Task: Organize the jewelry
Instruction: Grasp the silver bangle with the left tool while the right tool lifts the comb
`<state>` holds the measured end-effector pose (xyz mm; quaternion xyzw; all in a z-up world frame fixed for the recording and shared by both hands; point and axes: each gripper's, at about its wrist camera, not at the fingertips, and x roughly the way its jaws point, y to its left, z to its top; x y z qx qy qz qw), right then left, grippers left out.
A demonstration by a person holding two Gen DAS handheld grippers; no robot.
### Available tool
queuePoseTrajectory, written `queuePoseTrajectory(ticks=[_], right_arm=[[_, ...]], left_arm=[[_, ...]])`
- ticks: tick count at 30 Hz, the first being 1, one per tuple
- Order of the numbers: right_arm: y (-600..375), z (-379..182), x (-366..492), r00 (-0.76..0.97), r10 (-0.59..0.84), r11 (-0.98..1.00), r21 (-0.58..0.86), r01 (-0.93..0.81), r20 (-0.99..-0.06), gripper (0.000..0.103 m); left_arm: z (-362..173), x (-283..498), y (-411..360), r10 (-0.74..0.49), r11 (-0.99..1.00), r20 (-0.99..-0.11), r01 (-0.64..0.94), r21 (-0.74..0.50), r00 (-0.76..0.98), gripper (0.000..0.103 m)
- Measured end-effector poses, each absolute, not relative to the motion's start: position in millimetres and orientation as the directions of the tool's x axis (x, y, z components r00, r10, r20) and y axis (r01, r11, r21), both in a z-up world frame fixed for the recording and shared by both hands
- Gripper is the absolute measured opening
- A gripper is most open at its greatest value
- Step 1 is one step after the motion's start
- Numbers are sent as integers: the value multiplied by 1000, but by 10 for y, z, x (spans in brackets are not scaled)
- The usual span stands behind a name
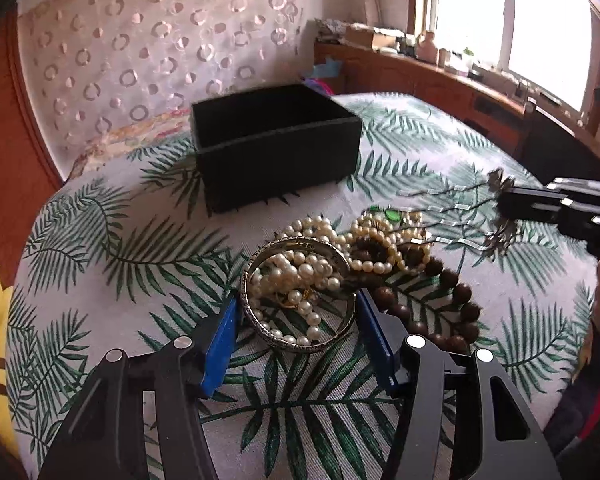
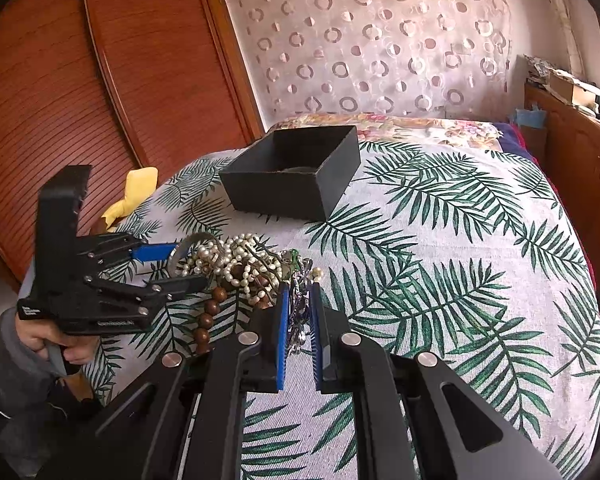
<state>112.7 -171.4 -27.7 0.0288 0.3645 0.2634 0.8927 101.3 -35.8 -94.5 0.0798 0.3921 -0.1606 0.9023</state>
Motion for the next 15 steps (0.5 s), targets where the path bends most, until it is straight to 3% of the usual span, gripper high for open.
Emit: queuePoseTrajectory(ticks=[15], right_arm=[[-1563, 94, 1411, 648, 482, 861, 182, -475, -589, 11]], left_arm=[[-518, 1164, -262, -222, 953, -650, 302, 11, 726, 55]])
